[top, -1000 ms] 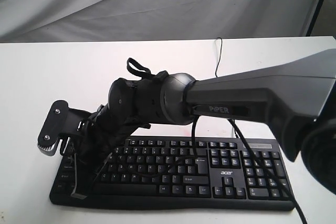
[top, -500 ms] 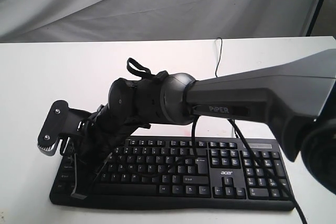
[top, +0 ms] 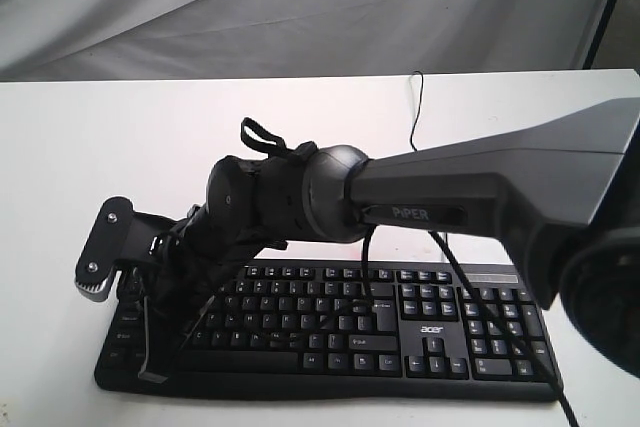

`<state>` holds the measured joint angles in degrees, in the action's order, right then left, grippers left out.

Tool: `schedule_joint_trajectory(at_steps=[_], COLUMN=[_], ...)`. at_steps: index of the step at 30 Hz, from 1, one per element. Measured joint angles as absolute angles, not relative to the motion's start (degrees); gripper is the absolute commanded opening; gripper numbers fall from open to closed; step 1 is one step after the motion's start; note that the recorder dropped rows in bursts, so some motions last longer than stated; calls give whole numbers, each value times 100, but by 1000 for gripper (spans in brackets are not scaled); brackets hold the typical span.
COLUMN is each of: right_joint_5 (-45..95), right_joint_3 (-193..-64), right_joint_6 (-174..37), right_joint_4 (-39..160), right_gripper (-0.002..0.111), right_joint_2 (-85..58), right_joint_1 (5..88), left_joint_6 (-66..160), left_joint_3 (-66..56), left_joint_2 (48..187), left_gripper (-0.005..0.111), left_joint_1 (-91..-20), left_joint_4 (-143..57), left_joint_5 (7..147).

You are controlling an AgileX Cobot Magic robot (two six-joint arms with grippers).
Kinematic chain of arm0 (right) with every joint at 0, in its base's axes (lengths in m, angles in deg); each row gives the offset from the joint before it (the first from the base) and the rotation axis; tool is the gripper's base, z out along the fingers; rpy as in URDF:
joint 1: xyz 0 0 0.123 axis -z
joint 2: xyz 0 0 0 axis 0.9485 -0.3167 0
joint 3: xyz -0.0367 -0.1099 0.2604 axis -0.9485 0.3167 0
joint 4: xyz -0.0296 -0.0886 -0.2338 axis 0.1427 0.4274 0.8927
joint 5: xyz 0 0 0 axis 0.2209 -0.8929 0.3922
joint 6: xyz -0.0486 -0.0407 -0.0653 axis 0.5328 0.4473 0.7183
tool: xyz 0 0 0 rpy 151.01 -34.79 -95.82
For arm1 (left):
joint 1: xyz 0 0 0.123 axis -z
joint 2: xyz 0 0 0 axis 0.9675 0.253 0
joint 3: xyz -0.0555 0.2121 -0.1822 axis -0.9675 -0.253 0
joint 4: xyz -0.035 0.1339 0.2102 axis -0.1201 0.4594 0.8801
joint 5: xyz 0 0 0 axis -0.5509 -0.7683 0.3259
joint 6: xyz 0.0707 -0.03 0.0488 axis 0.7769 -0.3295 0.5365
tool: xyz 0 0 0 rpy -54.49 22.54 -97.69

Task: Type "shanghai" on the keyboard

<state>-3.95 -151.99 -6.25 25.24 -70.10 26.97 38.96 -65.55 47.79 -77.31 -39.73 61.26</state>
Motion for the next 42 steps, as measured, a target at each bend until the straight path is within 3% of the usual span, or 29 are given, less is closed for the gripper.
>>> schedule_joint_trajectory(at_steps=[42], right_joint_5=[-250], right_joint_3=[-15110], right_joint_6=[-644], right_joint_4=[2513], right_gripper=[0], right_joint_2=[-6930], right_joint_1=[2697], left_joint_6=[3896], left_joint_3=[-6555], left_joint_2=[4779], left_gripper=[1], left_joint_1=[-7731], left_joint_4=[-3973], left_joint_5=[6126])
